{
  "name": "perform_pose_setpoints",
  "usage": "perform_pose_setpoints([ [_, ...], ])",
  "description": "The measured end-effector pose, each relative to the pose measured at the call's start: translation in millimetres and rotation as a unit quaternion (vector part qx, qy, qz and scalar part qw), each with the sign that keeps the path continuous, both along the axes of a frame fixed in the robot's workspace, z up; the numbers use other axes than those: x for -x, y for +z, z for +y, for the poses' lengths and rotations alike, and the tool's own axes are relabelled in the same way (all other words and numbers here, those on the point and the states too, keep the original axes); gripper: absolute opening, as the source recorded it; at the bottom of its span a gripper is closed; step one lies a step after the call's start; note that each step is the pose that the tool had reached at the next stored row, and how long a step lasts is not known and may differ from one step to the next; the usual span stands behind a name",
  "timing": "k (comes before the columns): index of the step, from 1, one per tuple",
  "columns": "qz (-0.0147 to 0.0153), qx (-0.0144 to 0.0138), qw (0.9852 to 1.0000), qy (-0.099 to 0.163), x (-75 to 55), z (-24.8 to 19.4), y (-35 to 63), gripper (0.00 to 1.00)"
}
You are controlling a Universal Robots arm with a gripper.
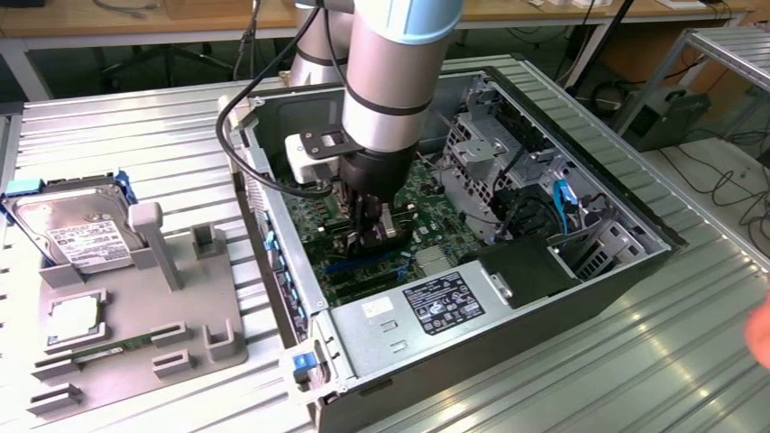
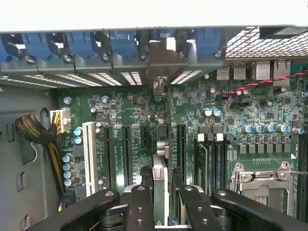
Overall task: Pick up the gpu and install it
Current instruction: 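Insert the gpu into the slot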
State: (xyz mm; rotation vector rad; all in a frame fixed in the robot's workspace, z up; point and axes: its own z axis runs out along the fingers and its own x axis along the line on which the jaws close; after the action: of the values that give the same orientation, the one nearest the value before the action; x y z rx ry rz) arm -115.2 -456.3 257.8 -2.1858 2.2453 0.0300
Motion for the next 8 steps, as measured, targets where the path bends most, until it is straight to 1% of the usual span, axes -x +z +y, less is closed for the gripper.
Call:
perform_pose_setpoints([
  [5,-0.0001,-0.0003,1.0,0.0,-0.1,0.1,0.7,0.26],
  [7,-0.0003,-0.0004,1.0,0.0,-0.1,0.1,2.5,0.26],
  [8,0.0,0.0,1.0,0.0,0.0,0.0,3.9,0.26],
])
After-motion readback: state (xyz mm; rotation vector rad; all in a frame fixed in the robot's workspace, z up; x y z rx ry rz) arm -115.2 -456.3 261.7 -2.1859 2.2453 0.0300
